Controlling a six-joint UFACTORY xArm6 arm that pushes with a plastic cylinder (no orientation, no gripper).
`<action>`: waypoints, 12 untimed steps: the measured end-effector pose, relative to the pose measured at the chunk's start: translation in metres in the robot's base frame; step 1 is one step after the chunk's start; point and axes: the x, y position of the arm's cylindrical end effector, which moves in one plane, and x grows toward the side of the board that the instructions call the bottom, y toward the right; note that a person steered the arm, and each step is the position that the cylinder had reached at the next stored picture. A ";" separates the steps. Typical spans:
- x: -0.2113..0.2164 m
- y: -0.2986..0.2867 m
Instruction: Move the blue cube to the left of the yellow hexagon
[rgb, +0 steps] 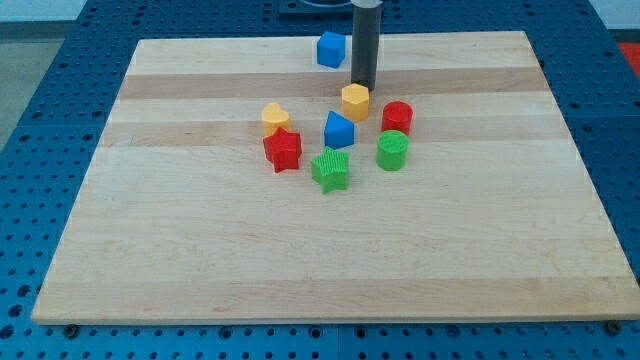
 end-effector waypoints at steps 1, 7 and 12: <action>-0.029 0.003; -0.092 -0.046; -0.032 -0.063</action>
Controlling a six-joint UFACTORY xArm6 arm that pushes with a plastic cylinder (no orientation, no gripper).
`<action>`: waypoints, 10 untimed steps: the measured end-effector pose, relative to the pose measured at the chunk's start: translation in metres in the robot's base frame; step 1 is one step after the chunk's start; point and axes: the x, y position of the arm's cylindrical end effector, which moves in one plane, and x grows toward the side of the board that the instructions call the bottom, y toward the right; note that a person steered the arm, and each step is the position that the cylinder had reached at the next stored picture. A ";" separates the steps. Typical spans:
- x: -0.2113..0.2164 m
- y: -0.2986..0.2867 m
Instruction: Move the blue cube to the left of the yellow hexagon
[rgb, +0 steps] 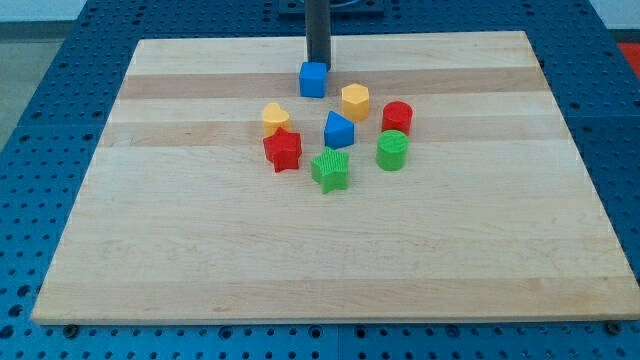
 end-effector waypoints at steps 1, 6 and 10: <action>0.009 -0.002; 0.029 -0.005; 0.027 -0.033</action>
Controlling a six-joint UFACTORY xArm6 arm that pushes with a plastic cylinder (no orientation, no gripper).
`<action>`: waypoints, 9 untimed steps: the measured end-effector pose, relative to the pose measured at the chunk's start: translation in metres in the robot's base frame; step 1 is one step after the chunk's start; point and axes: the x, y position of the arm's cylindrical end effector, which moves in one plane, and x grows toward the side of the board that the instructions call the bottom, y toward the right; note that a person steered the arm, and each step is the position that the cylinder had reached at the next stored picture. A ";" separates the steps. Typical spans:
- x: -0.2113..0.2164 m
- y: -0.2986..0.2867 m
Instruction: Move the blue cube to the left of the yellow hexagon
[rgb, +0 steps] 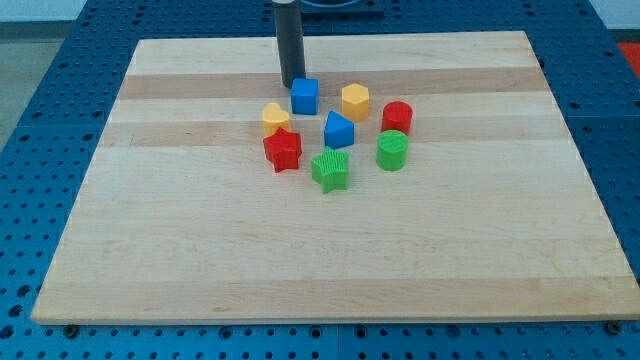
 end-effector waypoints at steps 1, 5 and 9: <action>0.003 0.000; 0.007 0.004; 0.009 0.014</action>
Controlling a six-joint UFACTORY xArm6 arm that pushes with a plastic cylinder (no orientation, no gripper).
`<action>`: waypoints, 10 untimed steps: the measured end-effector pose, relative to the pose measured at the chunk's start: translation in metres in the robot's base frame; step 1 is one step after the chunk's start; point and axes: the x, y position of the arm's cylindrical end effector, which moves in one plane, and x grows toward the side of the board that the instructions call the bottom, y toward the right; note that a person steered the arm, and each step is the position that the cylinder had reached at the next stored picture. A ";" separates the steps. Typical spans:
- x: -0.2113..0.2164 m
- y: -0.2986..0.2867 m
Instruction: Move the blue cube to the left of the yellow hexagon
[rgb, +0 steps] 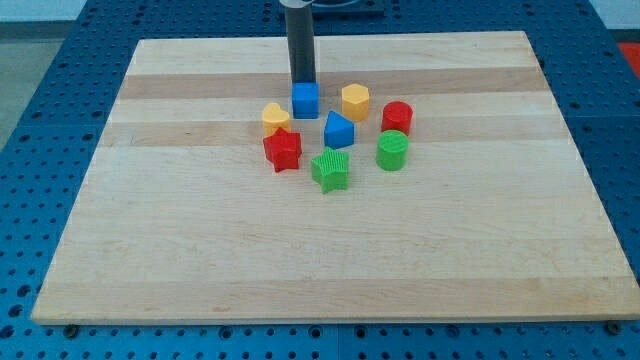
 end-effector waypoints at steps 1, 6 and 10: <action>-0.001 -0.001; 0.000 -0.013; 0.013 -0.006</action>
